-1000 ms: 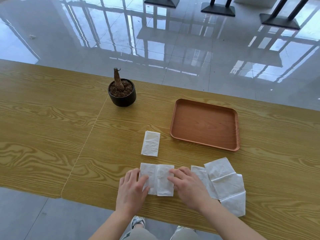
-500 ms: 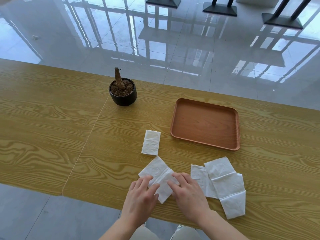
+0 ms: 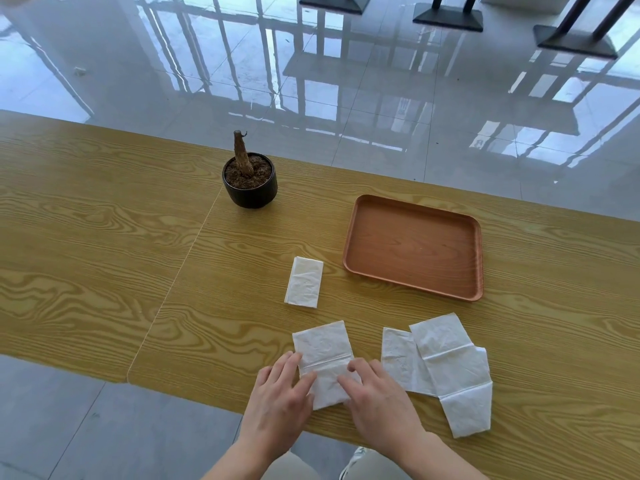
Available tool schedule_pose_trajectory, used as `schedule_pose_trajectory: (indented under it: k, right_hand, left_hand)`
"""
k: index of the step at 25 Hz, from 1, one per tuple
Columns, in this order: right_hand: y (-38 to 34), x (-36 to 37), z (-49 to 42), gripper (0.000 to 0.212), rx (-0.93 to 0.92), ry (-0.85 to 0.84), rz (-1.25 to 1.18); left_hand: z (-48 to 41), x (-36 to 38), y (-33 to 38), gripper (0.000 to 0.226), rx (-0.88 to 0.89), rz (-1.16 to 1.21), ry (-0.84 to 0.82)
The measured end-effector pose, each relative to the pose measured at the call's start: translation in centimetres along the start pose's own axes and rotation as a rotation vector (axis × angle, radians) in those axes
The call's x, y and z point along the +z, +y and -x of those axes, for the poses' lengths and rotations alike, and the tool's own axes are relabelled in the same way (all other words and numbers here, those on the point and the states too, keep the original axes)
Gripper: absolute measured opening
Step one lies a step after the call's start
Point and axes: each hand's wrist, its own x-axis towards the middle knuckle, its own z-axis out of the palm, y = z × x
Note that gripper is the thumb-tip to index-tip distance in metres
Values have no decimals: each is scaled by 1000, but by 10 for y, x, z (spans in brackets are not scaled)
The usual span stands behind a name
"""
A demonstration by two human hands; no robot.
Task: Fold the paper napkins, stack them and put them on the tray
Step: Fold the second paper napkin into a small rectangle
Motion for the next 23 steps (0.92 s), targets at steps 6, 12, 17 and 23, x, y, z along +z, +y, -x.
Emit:
schedule_pose_trajectory:
  k: [6,12,17,23]
  right_hand:
    - [5,-5,5,20,-20,14,43]
    - [9,-8,3,21,19,-45,-51]
    - [30,-26,-58,28,168,124,-130]
    - [37,-31,-93,27,150,7,-55]
  left_hand:
    - [-7,1,1,20,131,-25,22]
    - [-34,-12,4,6,51,101,16]
    - [-61,-22,-2,31,-283,297,75]
    - [-93,-29,-6,30,-353,217,-93]
